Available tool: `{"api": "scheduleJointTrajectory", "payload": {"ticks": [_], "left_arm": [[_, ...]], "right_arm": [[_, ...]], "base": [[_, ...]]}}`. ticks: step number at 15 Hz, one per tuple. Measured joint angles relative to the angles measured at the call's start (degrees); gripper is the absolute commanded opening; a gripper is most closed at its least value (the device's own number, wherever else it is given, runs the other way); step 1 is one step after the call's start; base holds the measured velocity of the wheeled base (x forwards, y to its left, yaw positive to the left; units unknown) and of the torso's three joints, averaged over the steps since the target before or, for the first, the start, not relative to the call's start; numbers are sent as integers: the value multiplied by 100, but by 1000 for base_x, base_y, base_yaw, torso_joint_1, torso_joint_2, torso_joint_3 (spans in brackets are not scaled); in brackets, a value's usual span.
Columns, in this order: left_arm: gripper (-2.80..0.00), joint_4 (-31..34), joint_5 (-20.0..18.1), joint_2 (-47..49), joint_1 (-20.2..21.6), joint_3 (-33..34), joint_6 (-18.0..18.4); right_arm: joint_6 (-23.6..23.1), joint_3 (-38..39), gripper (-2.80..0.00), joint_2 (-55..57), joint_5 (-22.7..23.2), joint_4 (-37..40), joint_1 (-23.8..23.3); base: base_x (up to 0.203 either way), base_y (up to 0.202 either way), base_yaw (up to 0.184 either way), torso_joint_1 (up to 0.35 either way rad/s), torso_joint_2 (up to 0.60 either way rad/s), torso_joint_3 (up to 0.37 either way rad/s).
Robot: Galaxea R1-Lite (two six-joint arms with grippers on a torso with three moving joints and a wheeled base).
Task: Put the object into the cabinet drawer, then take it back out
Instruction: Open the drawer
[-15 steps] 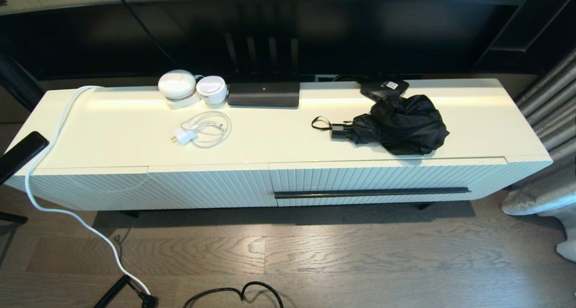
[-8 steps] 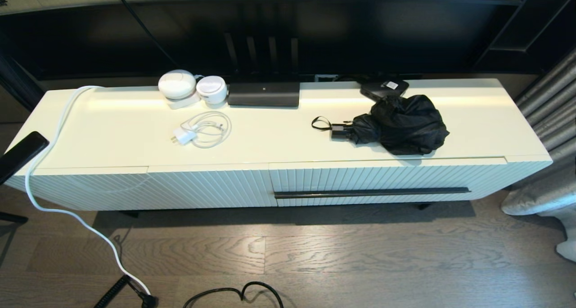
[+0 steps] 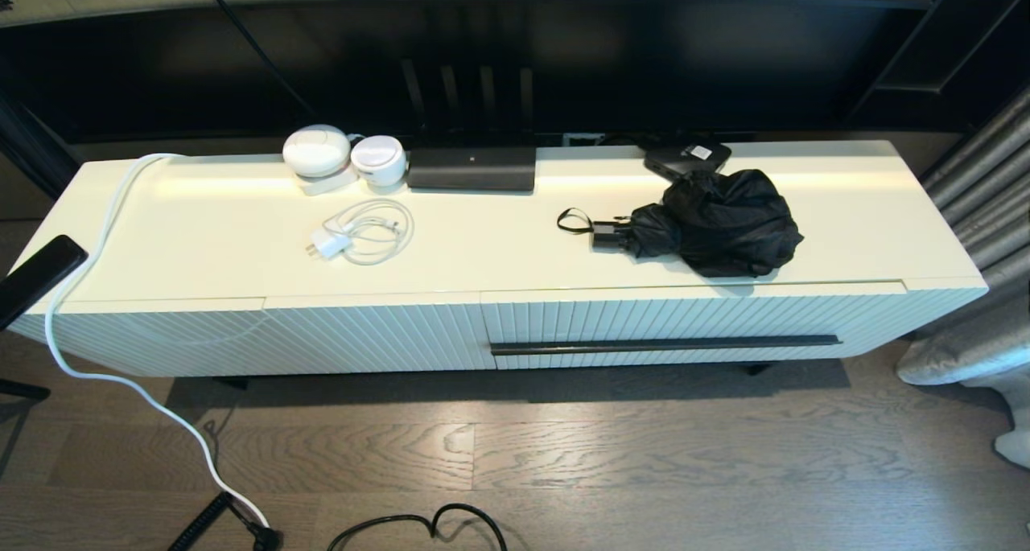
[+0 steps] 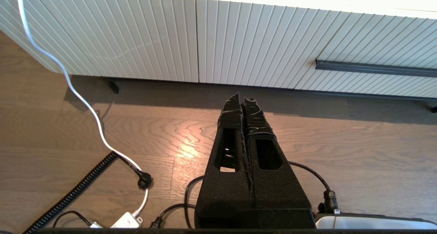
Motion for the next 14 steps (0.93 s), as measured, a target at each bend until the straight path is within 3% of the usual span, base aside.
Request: {"api": "scheduleJointTrajectory", "payload": {"ticks": [3,5,10,14], "left_arm": [[-280,1,-2,0,0,0,1],[-280,1,0,0,0,0,1],[-280,1,-2,0,0,0,-1],[-280,1,0,0,0,0,1]], "right_arm": [[-89,-1016,-280,833,38,-2,6],[-492,-1491,-280,1386,137,5,16],[-2228,-2026,-280,2737,442,-32,30],[-3647,-2522,-280,3857,436,-46,270]], "base": [[0,0,0,0,0,0],[0,0,0,0,0,0],[0,0,0,0,0,0],[0,0,0,0,0,0]]}}
